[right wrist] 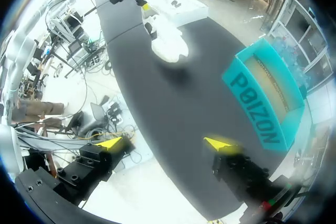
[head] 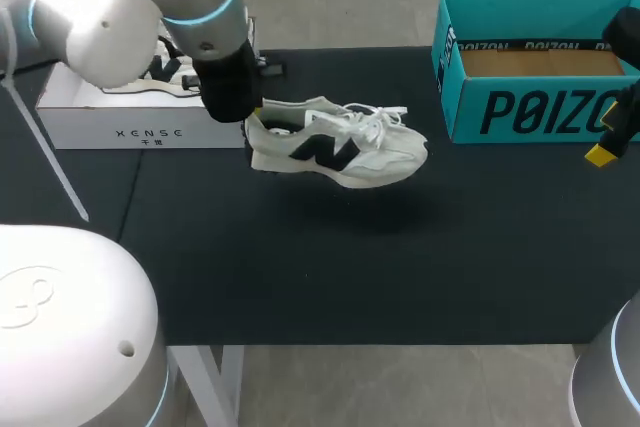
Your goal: Take the shoe out of the shoebox, open the shoe tongue, remove and reinsert the insole, then place the shoe into the shoebox
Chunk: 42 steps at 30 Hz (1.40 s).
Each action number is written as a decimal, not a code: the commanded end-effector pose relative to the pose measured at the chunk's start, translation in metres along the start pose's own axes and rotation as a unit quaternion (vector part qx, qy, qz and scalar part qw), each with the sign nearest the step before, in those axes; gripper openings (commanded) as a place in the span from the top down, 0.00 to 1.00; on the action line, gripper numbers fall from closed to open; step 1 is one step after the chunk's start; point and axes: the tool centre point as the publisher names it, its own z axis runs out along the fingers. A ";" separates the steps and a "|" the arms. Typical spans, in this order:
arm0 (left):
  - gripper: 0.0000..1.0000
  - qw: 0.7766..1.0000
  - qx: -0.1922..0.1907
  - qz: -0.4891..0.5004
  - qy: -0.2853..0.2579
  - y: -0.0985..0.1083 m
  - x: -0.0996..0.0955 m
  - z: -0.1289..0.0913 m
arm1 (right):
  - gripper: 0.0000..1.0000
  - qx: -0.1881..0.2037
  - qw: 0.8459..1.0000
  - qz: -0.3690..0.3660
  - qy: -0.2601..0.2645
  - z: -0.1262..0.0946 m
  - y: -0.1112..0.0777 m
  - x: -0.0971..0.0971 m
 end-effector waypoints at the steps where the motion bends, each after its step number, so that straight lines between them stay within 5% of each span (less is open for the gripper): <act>1: 1.00 1.000 0.004 -0.005 0.009 -0.005 -0.030 0.027 | 0.00 0.002 1.000 0.000 0.002 0.000 0.001 -0.002; 12: 1.00 0.999 0.028 0.014 0.019 -0.029 -0.058 0.067 | 0.00 0.002 1.000 0.000 0.002 0.000 0.001 -0.002; 23: 1.00 0.999 0.042 0.024 0.008 -0.046 -0.078 0.081 | 0.00 0.002 1.000 0.000 0.002 0.000 0.001 -0.002; 42: 1.00 0.998 0.048 0.026 0.022 -0.071 -0.080 0.103 | 0.00 0.002 1.000 0.000 0.002 0.000 0.001 -0.002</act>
